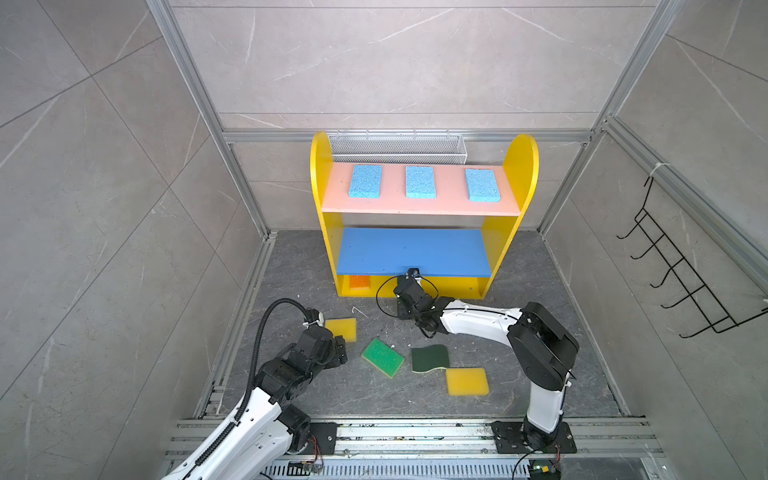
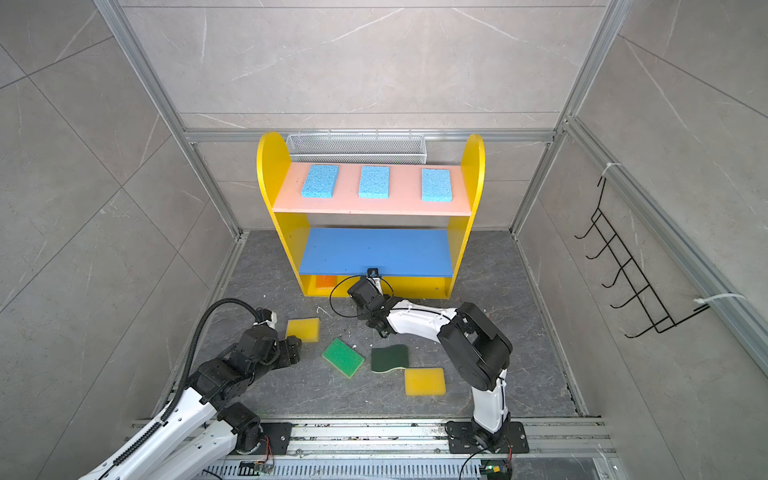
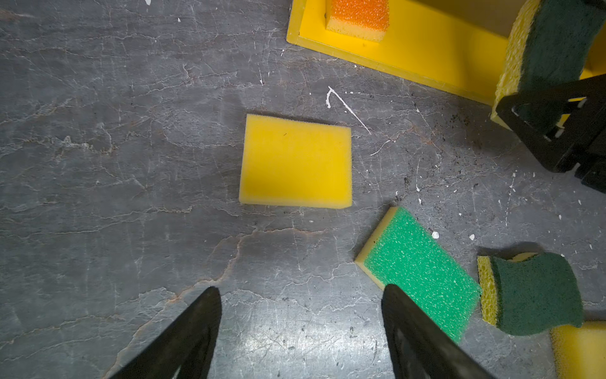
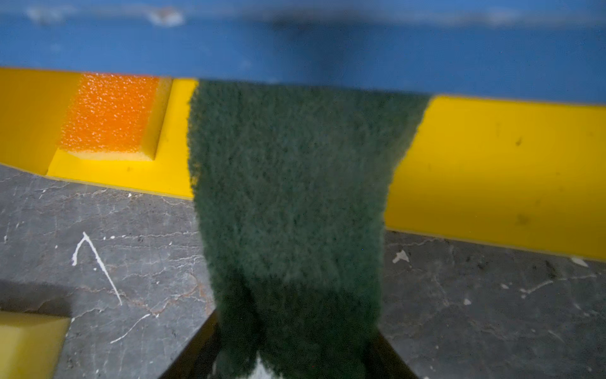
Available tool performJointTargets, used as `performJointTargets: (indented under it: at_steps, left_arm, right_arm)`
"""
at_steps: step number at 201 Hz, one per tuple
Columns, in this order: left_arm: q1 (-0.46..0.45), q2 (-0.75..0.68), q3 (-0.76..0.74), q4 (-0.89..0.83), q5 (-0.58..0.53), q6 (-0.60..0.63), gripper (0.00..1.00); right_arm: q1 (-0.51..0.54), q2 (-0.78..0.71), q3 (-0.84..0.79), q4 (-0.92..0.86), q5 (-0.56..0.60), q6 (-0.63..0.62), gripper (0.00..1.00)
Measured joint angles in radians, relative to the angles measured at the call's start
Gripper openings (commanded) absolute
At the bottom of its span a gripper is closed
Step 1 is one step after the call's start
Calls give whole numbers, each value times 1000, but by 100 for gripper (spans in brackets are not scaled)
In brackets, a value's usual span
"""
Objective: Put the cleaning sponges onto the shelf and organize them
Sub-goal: 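Carry the dark-green scrub sponge to the blue lower shelf with the right gripper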
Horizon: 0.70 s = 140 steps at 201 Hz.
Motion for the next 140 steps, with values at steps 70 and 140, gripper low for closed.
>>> performJointTargets:
  at_steps: [70,140]
  left_arm:
    - [0,1,-3,1,-8,0,80]
    - [0,13,-5,21,-23,0,79]
  right_arm:
    - [-38,47,33,0,23,-9,56]
    - [-44,86,72,23,23,-20,55]
